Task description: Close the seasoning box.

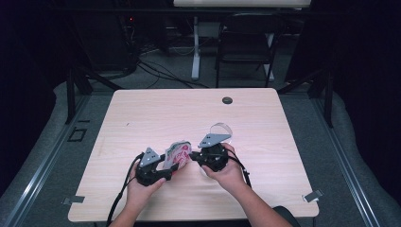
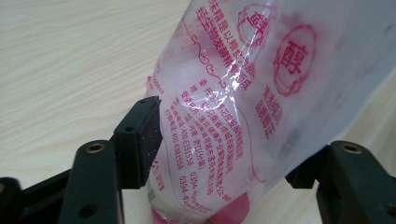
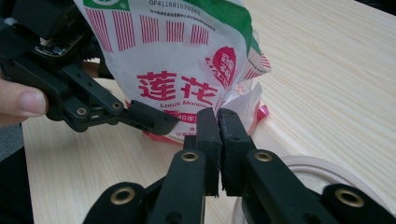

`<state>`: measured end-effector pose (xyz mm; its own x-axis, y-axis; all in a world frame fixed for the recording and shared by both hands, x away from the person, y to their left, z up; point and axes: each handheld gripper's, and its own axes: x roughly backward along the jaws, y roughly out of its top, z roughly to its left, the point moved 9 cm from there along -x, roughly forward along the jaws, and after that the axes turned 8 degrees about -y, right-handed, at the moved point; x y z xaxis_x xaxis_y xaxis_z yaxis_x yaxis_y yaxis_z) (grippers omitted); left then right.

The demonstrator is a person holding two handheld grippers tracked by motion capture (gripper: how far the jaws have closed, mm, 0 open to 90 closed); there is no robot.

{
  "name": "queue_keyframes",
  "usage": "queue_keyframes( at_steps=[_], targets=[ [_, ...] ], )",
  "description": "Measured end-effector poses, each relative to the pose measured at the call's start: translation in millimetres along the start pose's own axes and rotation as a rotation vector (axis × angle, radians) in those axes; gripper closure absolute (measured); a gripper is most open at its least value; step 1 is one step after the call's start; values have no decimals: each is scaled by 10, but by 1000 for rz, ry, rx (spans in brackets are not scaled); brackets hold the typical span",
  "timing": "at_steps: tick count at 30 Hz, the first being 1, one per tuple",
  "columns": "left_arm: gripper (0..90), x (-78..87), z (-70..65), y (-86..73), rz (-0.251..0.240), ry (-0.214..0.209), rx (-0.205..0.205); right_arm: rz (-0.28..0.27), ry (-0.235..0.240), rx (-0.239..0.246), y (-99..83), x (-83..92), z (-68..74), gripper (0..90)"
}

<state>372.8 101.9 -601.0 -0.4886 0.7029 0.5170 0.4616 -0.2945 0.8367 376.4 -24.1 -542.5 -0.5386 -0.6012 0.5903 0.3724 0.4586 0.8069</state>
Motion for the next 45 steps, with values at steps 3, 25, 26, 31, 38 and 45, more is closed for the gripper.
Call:
queue_keyframes(
  at_steps=[3, 25, 26, 31, 38, 45],
  targets=[
    [392, -23, 9, -14, 4, 5, 8, -1, -2, -1, 0, 2, -2, 875],
    [273, -223, 103, -97, 50, 56, -16, -4, 3, -4, 4, 2, 7, 848],
    [266, -236, 107, -101, 50, 58, -16, -4, 2, -3, 3, 2, 8, 847],
    [251, -299, 129, -147, 84, 63, -25, -3, 2, -6, -5, 4, 6, 843],
    [242, -363, 140, -191, 108, 60, -35, -1, 3, -7, -15, 2, 8, 839],
    [246, -400, 149, -253, 154, 72, -68, -1, -1, -6, -15, 7, 5, 838]
  ],
)
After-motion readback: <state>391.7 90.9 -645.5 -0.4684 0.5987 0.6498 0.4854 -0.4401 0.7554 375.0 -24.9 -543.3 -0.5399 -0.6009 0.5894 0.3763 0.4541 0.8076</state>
